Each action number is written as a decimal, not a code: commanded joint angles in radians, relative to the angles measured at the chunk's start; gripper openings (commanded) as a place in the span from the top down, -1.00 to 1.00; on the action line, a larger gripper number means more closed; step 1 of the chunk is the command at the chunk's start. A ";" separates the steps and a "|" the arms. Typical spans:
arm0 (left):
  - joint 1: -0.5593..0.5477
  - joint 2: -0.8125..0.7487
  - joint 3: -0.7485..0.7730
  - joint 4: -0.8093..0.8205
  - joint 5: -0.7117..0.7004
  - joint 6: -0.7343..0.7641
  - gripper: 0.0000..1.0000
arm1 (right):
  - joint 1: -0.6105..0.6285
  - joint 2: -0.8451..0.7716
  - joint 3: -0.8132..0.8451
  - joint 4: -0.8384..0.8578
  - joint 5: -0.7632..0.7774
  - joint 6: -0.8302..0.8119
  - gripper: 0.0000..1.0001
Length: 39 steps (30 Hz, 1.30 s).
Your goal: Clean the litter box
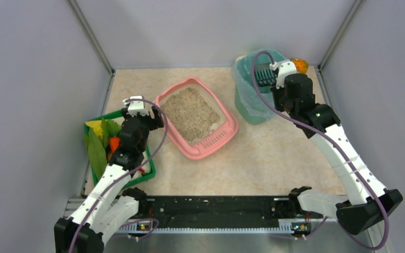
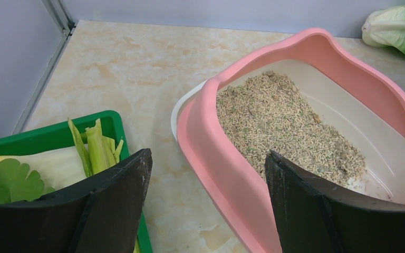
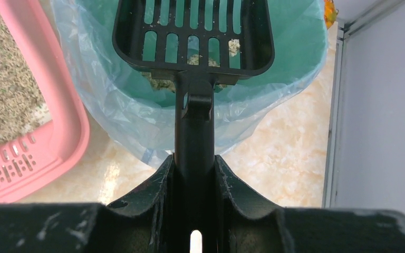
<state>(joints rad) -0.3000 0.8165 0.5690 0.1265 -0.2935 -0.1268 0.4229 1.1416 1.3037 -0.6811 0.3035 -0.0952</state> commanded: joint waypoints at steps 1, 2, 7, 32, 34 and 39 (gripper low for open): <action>-0.004 -0.001 0.035 0.028 -0.013 0.012 -0.66 | -0.010 -0.036 -0.002 0.105 -0.022 0.063 1.00; -0.004 -0.001 0.032 0.033 -0.014 0.011 -0.66 | -0.022 -0.031 -0.007 0.088 -0.079 0.057 1.00; -0.004 0.003 0.036 0.027 -0.013 0.009 -0.66 | -0.031 -0.017 0.049 0.009 -0.056 0.102 1.00; -0.007 0.010 0.032 0.039 0.004 -0.005 -0.66 | -0.072 -0.079 0.096 -0.265 -0.300 0.123 1.00; -0.007 0.009 0.032 0.039 0.006 -0.007 -0.66 | -0.073 -0.090 0.083 -0.254 -0.295 0.126 1.00; -0.011 0.008 0.033 0.035 0.006 -0.004 -0.66 | -0.073 -0.099 0.094 -0.212 -0.319 0.132 1.00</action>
<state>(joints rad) -0.3038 0.8295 0.5690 0.1272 -0.2955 -0.1280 0.3550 1.0660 1.3746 -0.9062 0.0242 0.0277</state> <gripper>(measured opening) 0.831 0.246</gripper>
